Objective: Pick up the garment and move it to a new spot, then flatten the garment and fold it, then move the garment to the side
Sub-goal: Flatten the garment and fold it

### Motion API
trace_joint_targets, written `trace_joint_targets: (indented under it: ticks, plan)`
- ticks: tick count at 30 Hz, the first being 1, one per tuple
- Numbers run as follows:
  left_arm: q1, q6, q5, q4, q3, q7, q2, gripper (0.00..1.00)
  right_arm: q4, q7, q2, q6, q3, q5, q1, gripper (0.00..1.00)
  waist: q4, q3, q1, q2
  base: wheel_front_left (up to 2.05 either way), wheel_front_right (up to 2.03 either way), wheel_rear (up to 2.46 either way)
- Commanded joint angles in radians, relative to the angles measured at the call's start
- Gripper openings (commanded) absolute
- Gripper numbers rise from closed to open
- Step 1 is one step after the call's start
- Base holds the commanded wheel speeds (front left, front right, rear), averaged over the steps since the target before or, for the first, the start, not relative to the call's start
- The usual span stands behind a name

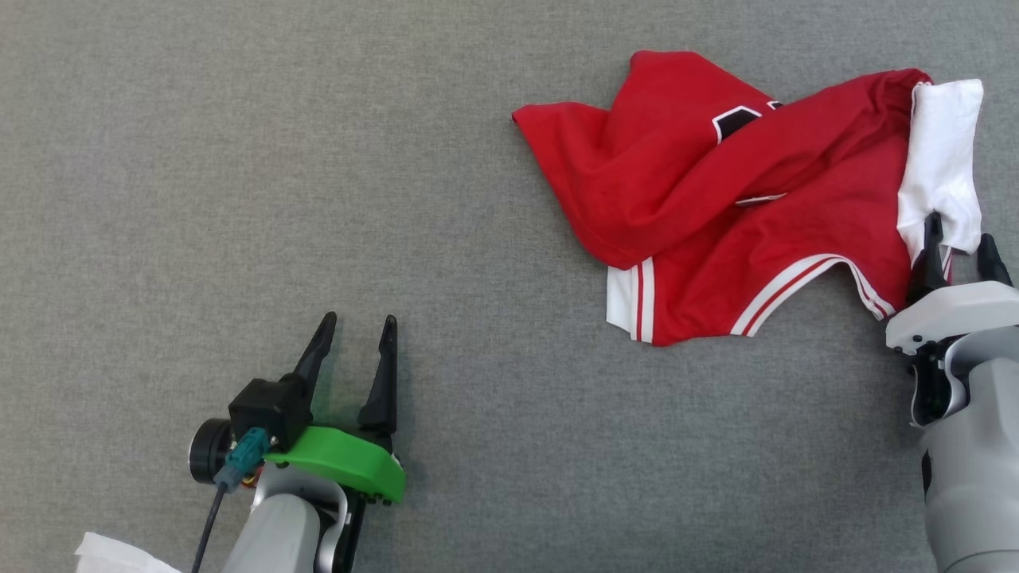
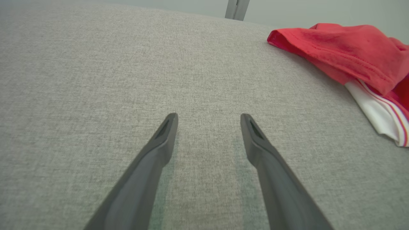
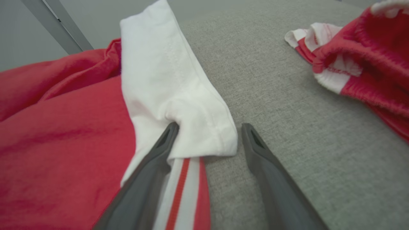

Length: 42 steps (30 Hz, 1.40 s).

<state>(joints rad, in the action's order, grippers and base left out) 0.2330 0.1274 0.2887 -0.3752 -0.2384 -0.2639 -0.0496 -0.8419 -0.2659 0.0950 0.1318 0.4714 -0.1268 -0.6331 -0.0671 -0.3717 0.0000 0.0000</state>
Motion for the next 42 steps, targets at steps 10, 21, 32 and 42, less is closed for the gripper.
trace_joint_targets:
  ticks: [10,21,32,42]
  plan:
    - [0.004,0.004,-0.003,-0.015,0.003,0.000,-0.003,1.00,0.134,0.001,-0.001,-0.002,-0.020,0.006,0.015,0.00,0.010,0.026,0.0000,0.0000,0.00,0.00,0.00]
    - [-0.037,0.004,0.008,-0.025,0.011,0.000,-0.003,1.00,0.380,0.001,0.147,-0.002,-0.353,0.029,-0.168,0.00,0.017,0.128,0.0000,0.0000,0.00,0.00,0.00]
    - [-0.057,-0.003,0.034,-0.037,-0.013,0.000,-0.003,1.00,0.318,0.001,0.209,-0.002,-0.713,0.055,-0.607,0.00,-0.058,0.167,0.0000,0.0000,0.00,0.00,0.00]
    - [-0.078,-0.012,0.020,-0.039,0.004,0.000,-0.003,1.00,0.369,0.001,0.207,-0.002,-0.755,-0.032,-0.577,0.00,-0.045,0.194,0.0000,0.0000,0.00,0.00,0.00]
